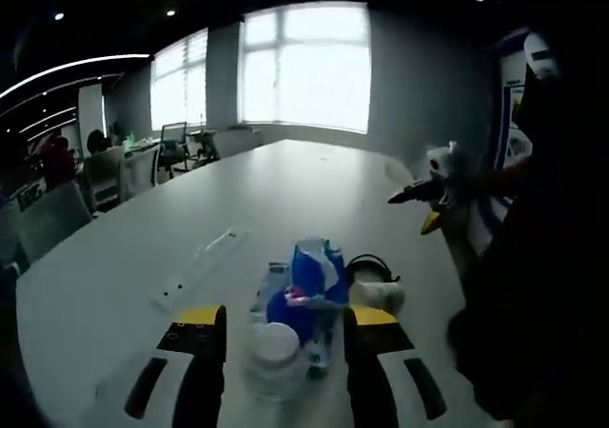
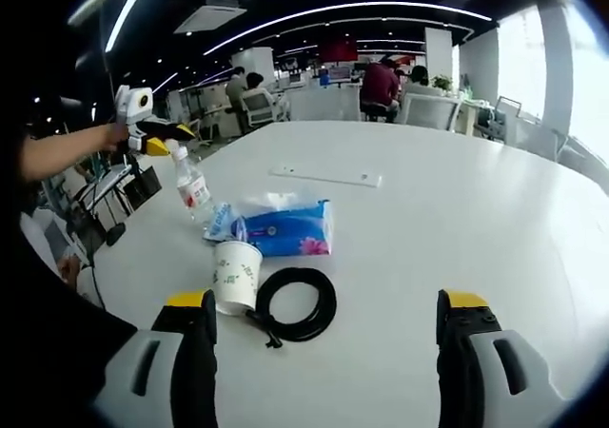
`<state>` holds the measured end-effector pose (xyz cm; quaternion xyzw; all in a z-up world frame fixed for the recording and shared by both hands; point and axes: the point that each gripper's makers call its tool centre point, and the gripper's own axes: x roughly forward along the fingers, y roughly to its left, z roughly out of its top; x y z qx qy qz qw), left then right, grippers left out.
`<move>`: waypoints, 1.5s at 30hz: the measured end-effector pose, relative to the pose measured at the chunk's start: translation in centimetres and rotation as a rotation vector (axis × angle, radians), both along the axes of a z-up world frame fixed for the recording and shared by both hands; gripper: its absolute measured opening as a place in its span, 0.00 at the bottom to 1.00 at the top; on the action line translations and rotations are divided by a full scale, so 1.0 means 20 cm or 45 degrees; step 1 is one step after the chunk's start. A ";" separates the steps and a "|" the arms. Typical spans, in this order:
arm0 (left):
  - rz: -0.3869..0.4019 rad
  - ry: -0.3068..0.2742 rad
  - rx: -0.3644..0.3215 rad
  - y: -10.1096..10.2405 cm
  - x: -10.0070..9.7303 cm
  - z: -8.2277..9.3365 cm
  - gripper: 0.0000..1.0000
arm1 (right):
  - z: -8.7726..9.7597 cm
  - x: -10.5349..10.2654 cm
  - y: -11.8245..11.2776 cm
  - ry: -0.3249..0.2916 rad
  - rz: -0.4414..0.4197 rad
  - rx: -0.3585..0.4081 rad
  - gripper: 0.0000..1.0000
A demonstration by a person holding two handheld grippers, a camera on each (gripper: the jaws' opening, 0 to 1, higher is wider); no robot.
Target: Arrange the tabletop items into an orderly group along one side of the table until the central work area is clear of visible clutter.
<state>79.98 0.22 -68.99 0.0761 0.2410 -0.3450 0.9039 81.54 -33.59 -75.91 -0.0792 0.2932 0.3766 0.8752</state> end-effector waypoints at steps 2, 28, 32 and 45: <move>0.028 -0.007 -0.008 -0.02 -0.02 0.01 0.48 | 0.01 0.01 0.00 -0.001 0.003 0.009 0.92; 0.497 -0.011 -0.028 -0.22 -0.24 0.03 0.58 | 0.04 0.11 0.17 0.003 0.099 0.077 0.91; 0.547 0.013 -0.049 -0.28 -0.26 -0.02 0.58 | 0.04 0.12 0.19 0.006 0.113 0.074 0.90; 0.674 0.040 -0.093 -0.40 -0.26 -0.20 0.51 | 0.01 0.15 0.24 0.010 0.156 0.045 0.81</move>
